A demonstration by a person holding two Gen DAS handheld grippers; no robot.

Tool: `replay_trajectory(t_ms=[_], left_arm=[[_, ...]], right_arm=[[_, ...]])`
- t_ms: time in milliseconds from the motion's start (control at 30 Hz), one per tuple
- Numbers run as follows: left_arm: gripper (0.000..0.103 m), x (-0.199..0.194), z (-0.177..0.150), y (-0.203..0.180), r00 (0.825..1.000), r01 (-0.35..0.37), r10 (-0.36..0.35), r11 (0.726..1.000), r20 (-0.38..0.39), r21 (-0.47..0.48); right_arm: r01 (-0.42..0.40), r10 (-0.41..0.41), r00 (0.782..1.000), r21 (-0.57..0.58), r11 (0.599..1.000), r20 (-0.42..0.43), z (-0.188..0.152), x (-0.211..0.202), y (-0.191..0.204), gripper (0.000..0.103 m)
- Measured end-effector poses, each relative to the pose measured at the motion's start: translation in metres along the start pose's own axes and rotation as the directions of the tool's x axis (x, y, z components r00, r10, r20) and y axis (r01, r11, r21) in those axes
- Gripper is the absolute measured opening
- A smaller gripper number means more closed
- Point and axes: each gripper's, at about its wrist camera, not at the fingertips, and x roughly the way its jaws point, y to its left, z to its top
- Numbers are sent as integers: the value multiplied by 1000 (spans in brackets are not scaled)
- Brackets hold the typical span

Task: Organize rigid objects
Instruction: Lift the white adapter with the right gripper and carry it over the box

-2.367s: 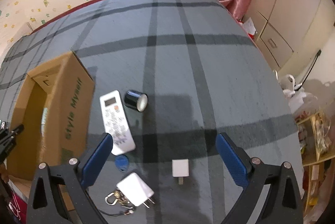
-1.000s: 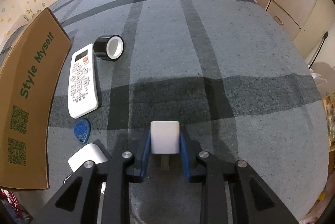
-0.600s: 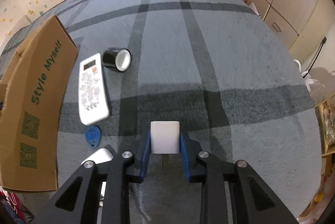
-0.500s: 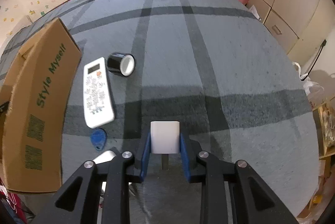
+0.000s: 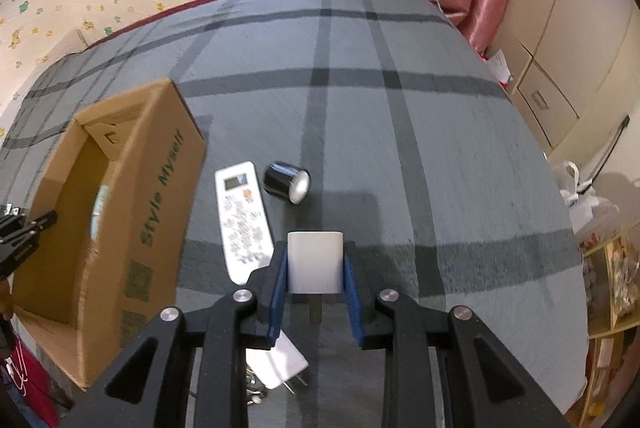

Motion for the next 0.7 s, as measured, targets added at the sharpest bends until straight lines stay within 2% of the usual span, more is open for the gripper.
replay_trajectory(t_ms=[700], left_arm=[[16,-1,0,0,1000,3,-3,1000,1,-2]], right_arm=[[-97,108,991,-119,988,82,37,-31,71,27]])
